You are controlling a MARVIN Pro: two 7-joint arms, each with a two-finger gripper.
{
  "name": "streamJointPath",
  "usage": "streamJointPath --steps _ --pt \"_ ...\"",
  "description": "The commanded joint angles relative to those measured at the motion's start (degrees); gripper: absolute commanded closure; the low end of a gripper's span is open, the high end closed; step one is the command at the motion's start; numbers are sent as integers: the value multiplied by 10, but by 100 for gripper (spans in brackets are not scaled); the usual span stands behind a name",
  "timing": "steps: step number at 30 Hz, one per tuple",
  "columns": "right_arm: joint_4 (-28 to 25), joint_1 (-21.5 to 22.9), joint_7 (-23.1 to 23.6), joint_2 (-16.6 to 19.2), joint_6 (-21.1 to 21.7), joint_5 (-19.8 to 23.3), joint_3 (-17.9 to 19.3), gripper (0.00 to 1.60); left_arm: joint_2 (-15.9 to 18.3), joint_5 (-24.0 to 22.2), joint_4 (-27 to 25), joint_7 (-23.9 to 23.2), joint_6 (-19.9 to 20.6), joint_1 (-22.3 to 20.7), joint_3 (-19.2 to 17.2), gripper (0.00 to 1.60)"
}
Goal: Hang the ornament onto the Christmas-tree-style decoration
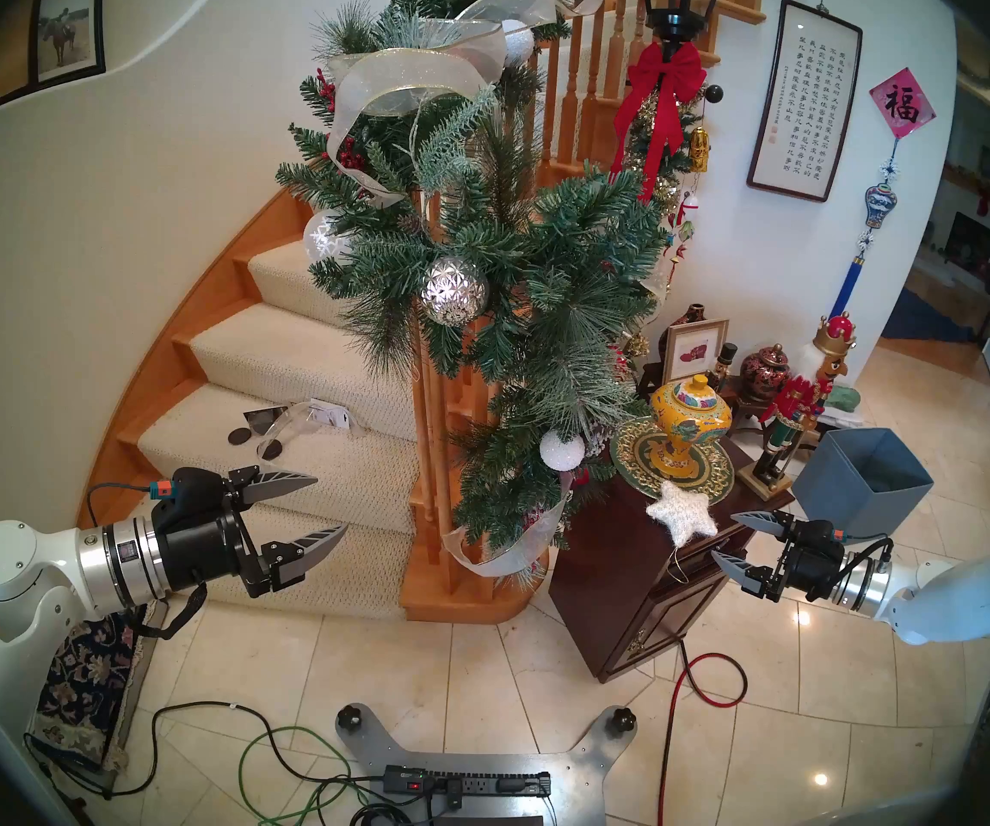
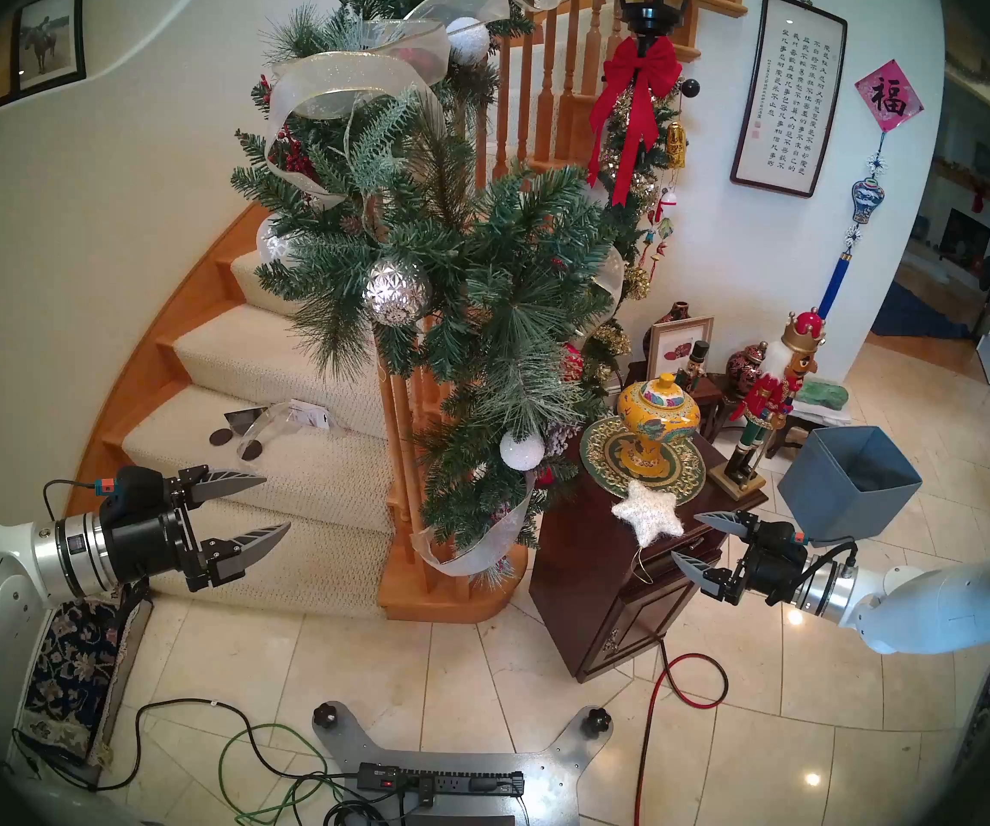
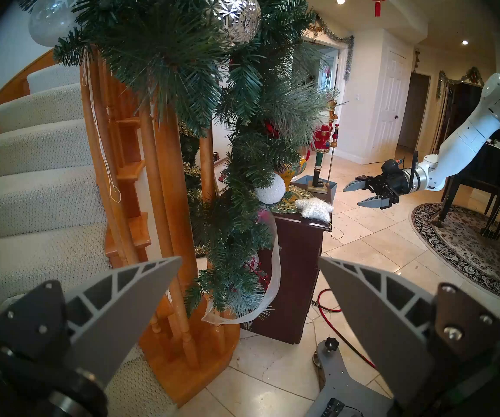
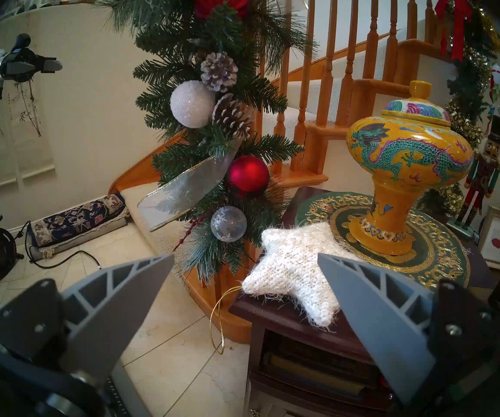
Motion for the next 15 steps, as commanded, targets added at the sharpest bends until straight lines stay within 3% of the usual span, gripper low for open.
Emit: streamJointPath --steps 1,15 --pt "0 2 3 0 0 0 1 0 0 0 0 0 0 0 0 0" --pt "0 2 3 1 0 0 2 0 0 0 0 0 0 0 0 0"
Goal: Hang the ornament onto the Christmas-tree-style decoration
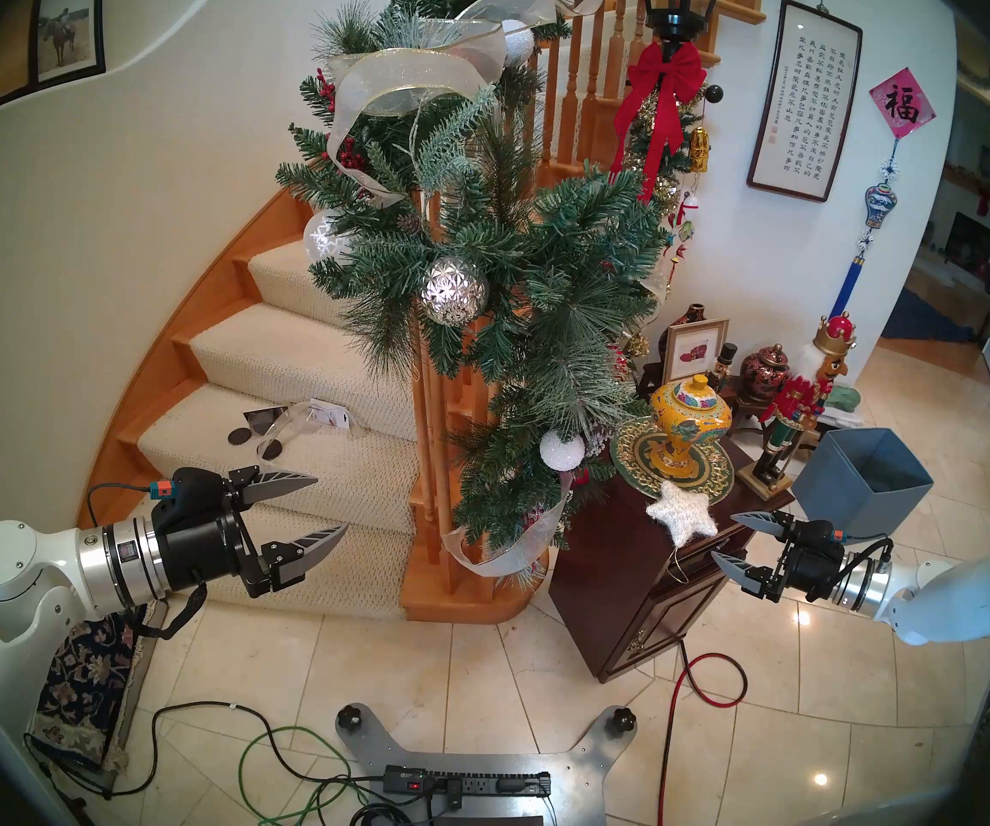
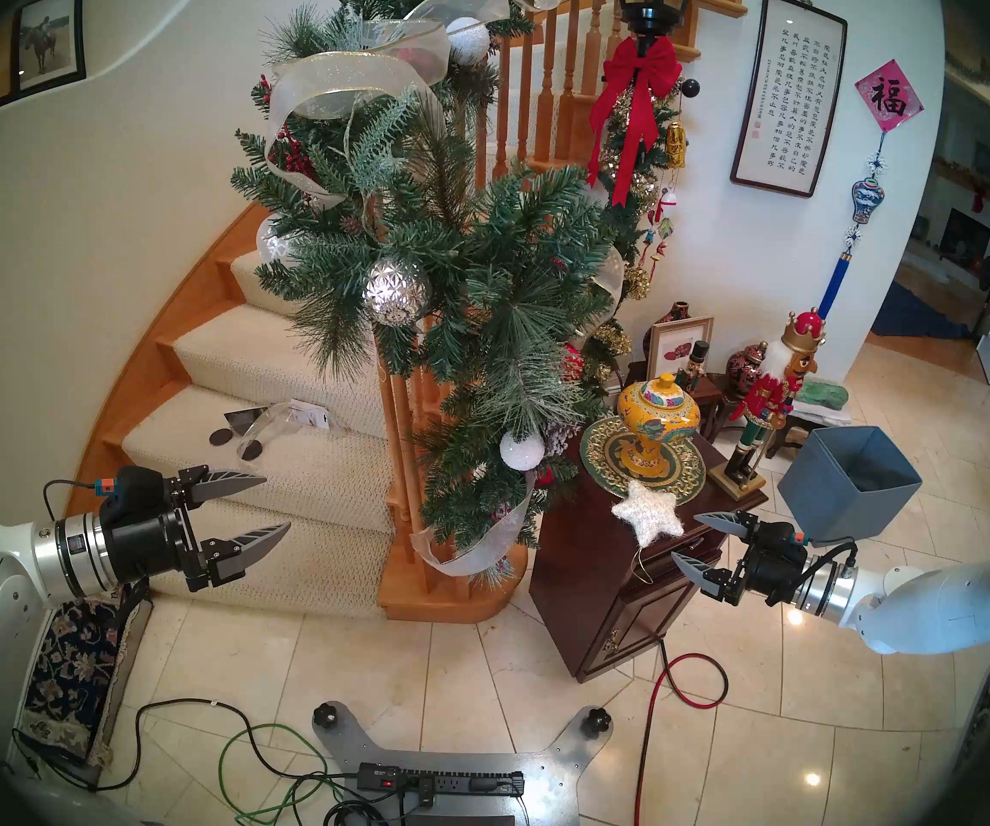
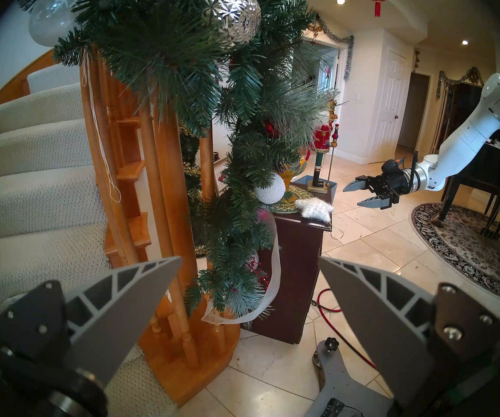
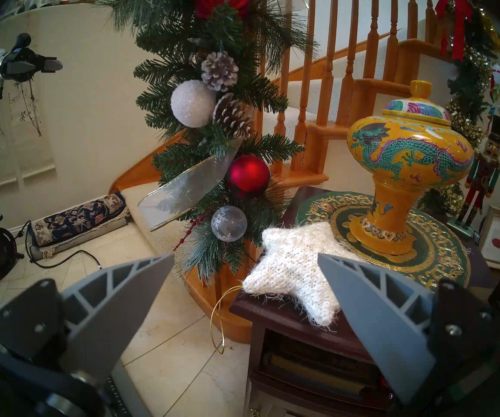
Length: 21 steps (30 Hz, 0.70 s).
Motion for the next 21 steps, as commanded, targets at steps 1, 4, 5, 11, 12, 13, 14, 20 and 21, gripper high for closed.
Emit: streamJointPath --steps 1,4,5,11,12,13,14,20,21 --pt "0 2 3 1 0 1 2 0 0 0 0 0 0 0 -1 0" --pt "-1 2 3 1 0 1 2 0 0 0 0 0 0 0 -1 0" --pt "-1 2 3 1 0 1 2 0 0 0 0 0 0 0 -1 0" --pt "-1 2 3 1 0 1 2 0 0 0 0 0 0 0 -1 0" --pt "-1 2 3 1 0 1 2 0 0 0 0 0 0 0 -1 0" --pt "-1 2 3 1 0 1 2 0 0 0 0 0 0 0 -1 0" --pt "-1 2 3 1 0 1 2 0 0 0 0 0 0 0 -1 0" --pt "-1 2 3 1 0 0 2 0 0 0 0 0 0 0 -1 0" --pt "-1 2 3 1 0 0 2 0 0 0 0 0 0 0 -1 0"
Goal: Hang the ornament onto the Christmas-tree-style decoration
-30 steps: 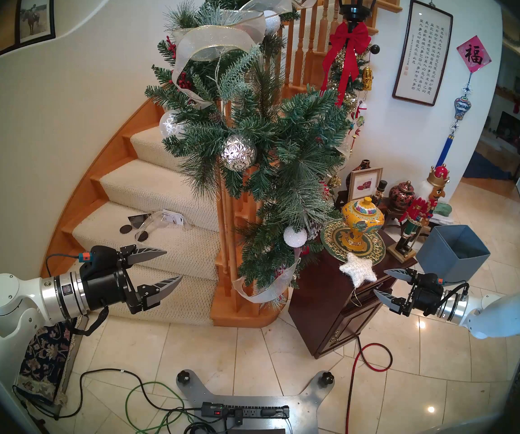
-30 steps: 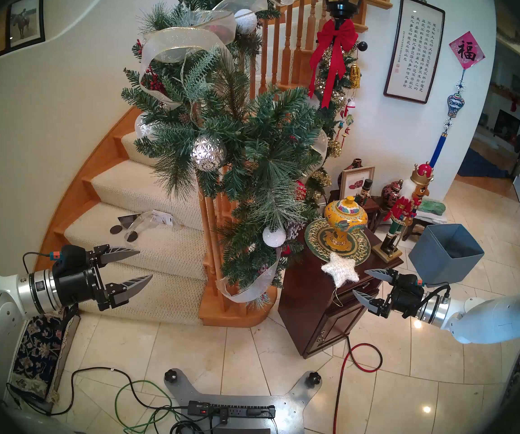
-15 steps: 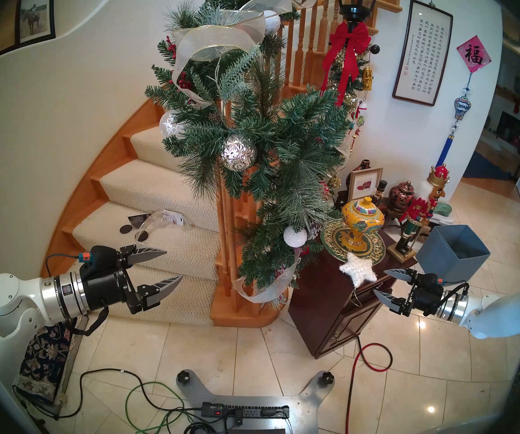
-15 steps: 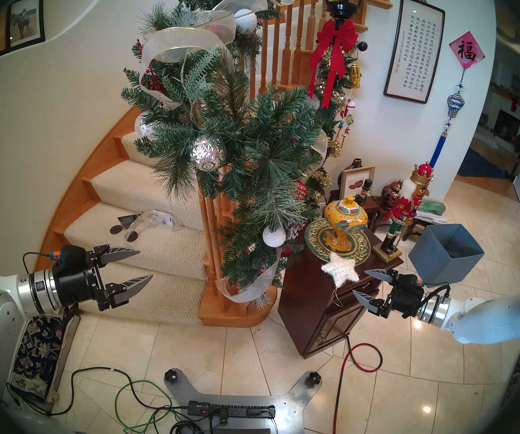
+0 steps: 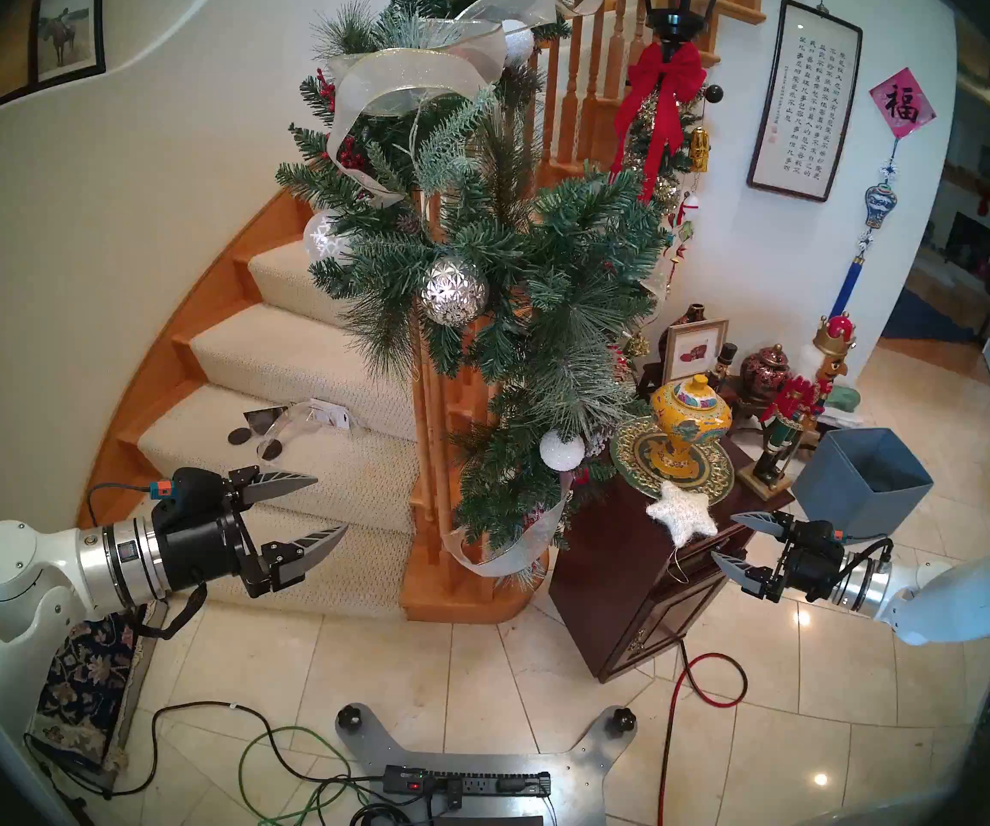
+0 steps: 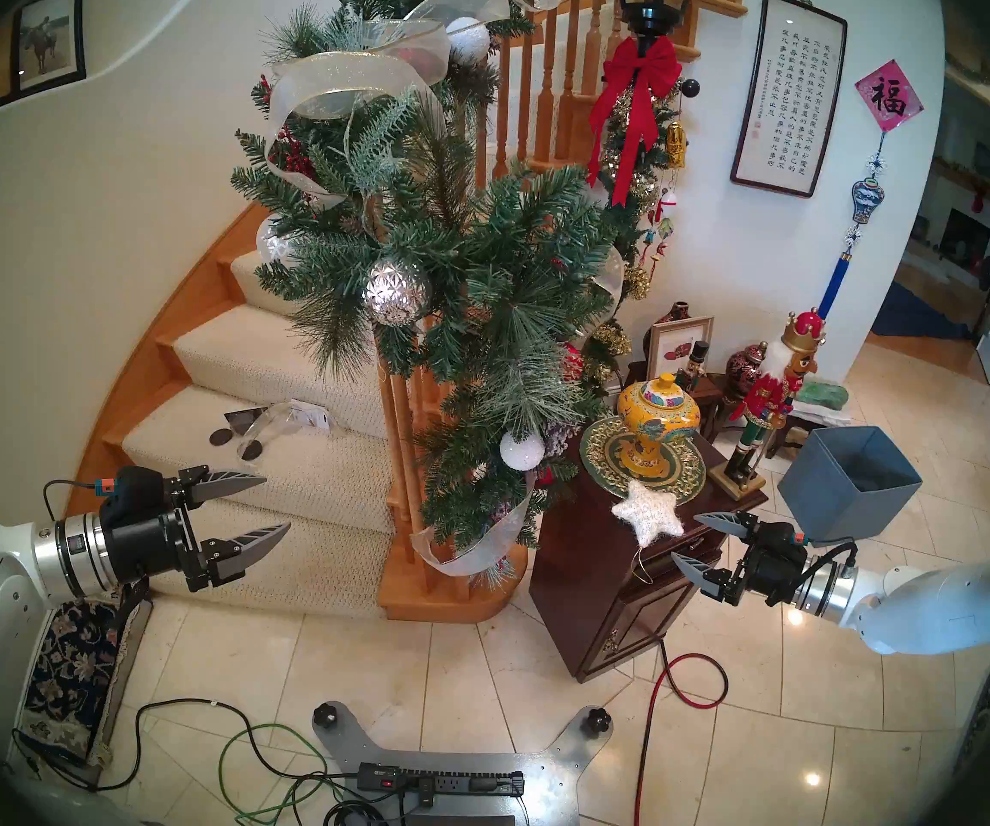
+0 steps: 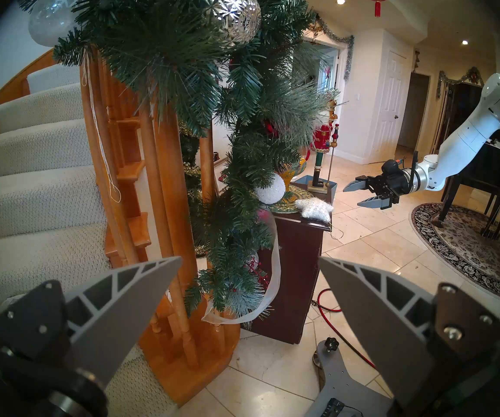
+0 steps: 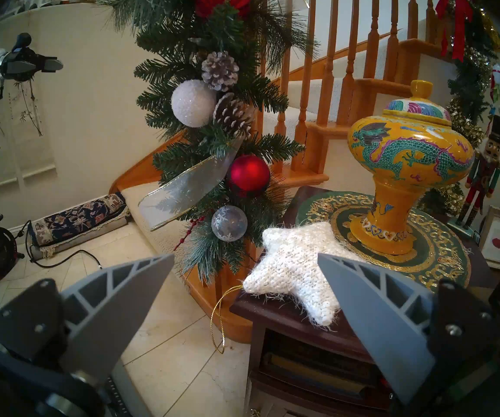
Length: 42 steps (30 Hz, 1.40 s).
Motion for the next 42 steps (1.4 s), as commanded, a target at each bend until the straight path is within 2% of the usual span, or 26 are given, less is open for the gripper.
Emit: streamJointPath --steps 1,14,33,42 --pt "-1 2 3 1 0 1 2 0 0 0 0 0 0 0 -1 0" --pt "-5 5 -1 3 -1 -6 0 0 0 0 0 0 0 0 -1 0" --pt "-47 15 14 71 -1 -32 3 0 0 0 0 0 0 0 -1 0" --pt "-49 15 7 86 -1 -54 2 0 0 0 0 0 0 0 -1 0"
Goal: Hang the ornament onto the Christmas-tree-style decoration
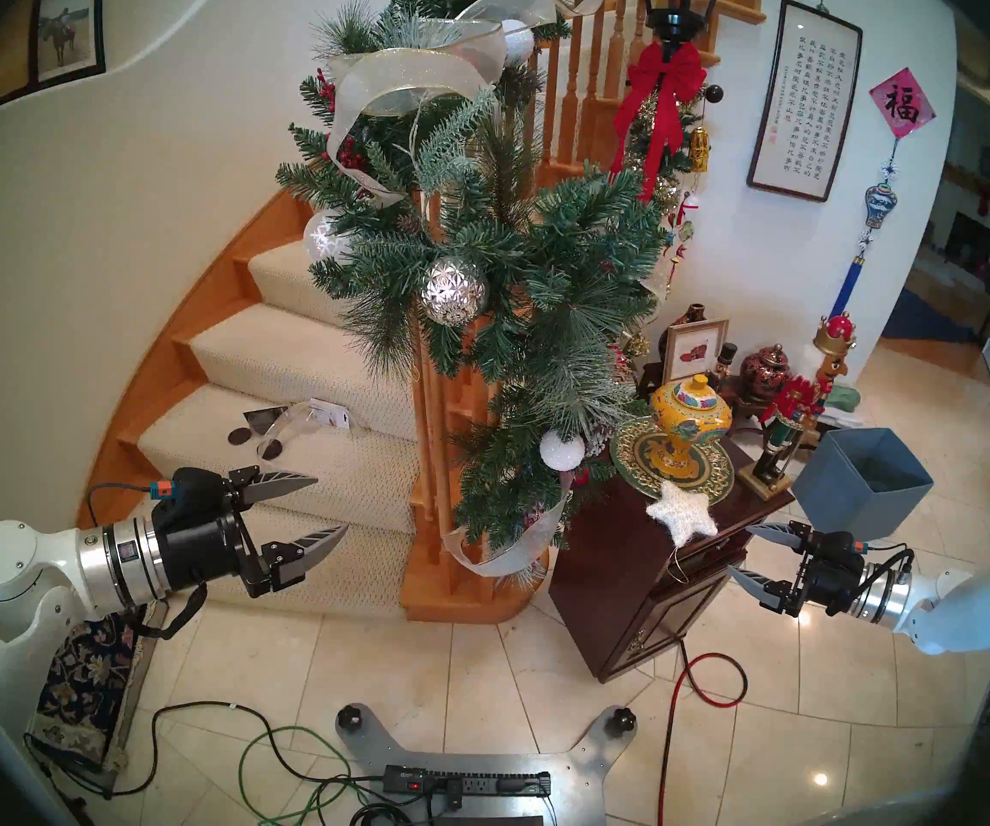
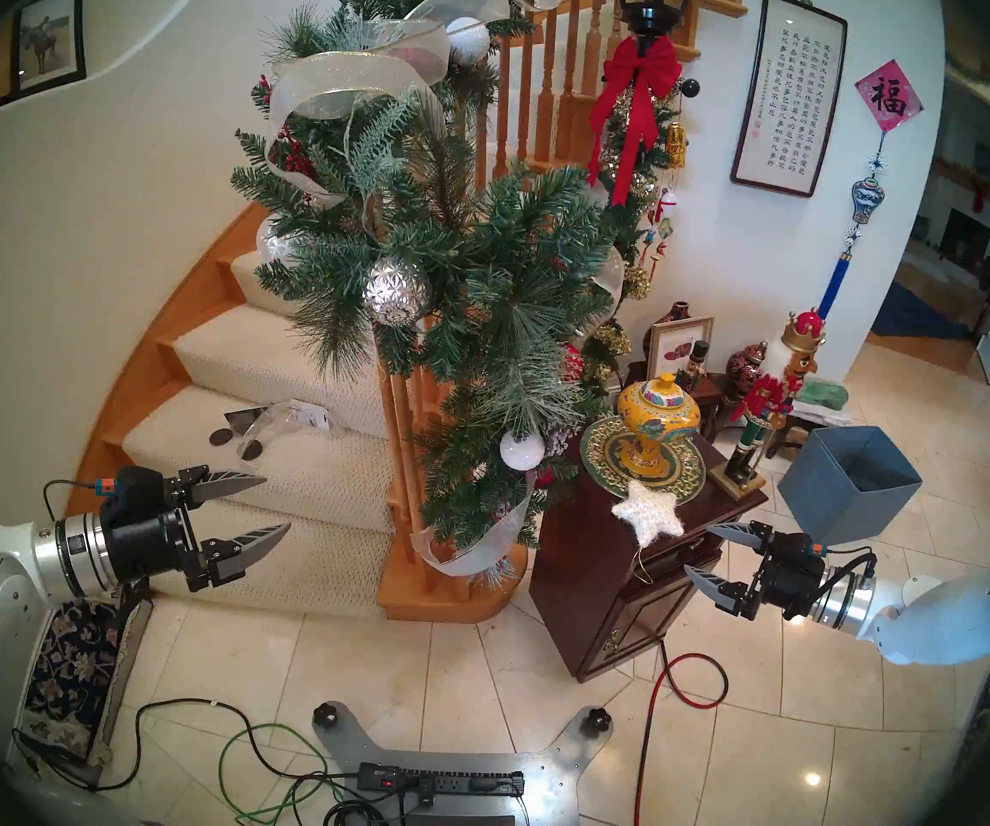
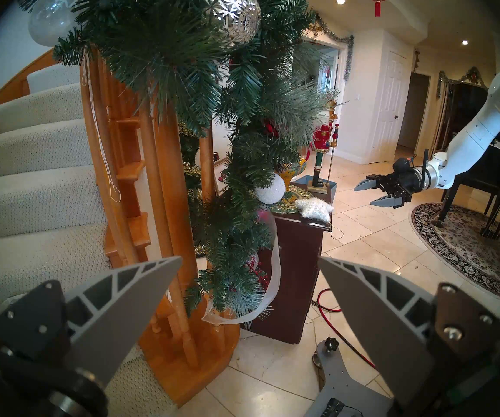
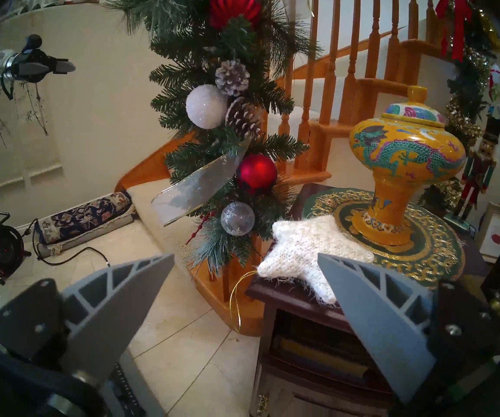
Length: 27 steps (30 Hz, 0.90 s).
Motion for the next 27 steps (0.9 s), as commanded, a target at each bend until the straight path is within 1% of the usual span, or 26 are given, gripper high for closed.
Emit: streamJointPath --steps 1,4,11,19,25,27 --pt "0 4 6 20 -1 -9 1 0 0 0 0 0 0 0 -1 0" --pt "0 1 3 18 -1 -12 1 0 0 0 0 0 0 0 -1 0" --pt "-3 3 -25 14 -1 -41 -3 0 0 0 0 0 0 0 -1 0" --pt "-6 1 -33 12 -1 -46 -2 0 0 0 0 0 0 0 -1 0" --pt "-2 2 -38 7 10 -53 -3 0 0 0 0 0 0 0 -1 0" --pt "1 0 -30 4 16 -45 -2 0 0 0 0 0 0 0 -1 0"
